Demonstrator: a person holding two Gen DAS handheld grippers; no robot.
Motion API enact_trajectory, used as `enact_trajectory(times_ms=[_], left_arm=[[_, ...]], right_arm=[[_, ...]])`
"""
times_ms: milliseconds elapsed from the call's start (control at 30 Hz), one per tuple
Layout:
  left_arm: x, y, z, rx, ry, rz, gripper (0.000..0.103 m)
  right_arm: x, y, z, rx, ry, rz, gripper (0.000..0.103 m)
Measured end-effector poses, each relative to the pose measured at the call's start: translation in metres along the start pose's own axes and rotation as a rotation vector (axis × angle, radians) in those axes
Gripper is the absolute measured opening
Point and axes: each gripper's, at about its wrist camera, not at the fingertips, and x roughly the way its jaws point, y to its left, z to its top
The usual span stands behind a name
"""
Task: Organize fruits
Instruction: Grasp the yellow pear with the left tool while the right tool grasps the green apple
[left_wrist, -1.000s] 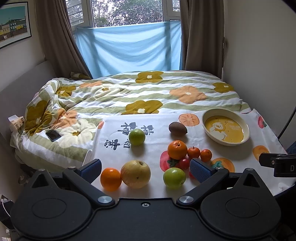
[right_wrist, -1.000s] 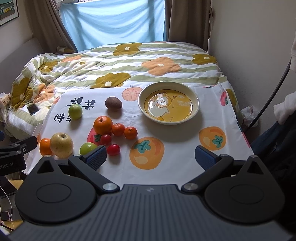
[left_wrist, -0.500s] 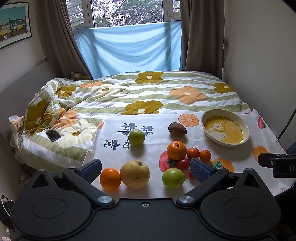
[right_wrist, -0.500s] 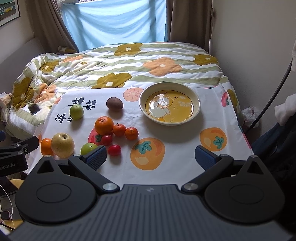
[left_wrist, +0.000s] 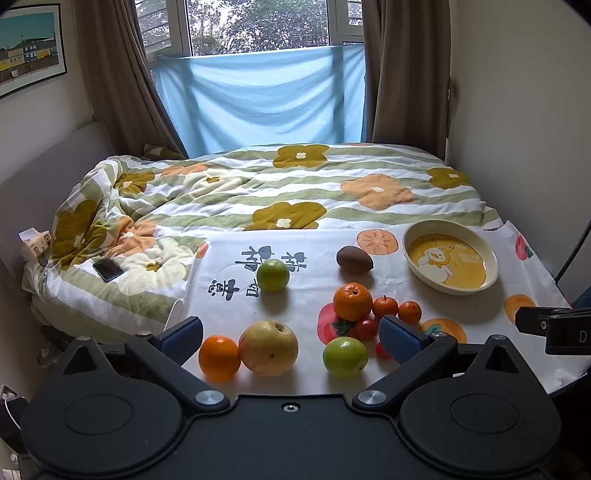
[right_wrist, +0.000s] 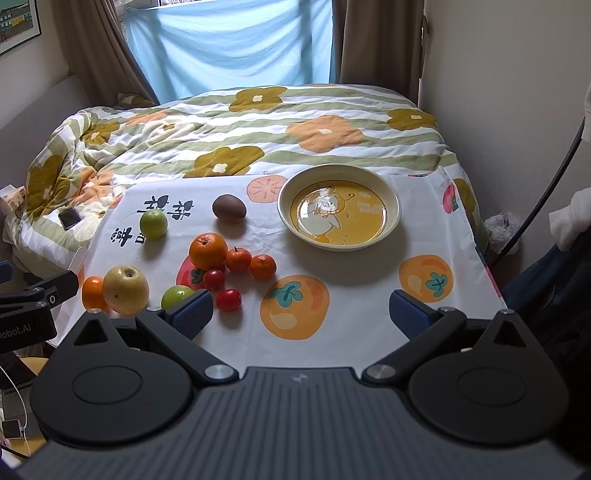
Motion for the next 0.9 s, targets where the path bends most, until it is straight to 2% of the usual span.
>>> enact_trajectory(times_ms=[300,633,800,900], left_arm=[[-0.002,0.0,0.001,-0.008,0.006,0.003,0.103],[0.005,-0.008,0.001,-0.021,0.027,0.064,0.103],[0.021,-0.004,-0.009,0.014,0.045,0.099,0.103],[0.032,0.003,-0.014,0.059,0.045,0.091,0.103]], right_arm=[[0.0,0.0,0.001,-0.004,0.003,0.006,0.103],[0.011,0.005,0.008,-0.063,0.015,0.058,0.103],[0.031,-0.005,0.003,-0.086,0.051,0.131,0.103],[0.051,-0.001,0.0,-0.096,0.084,0.145,0.103]])
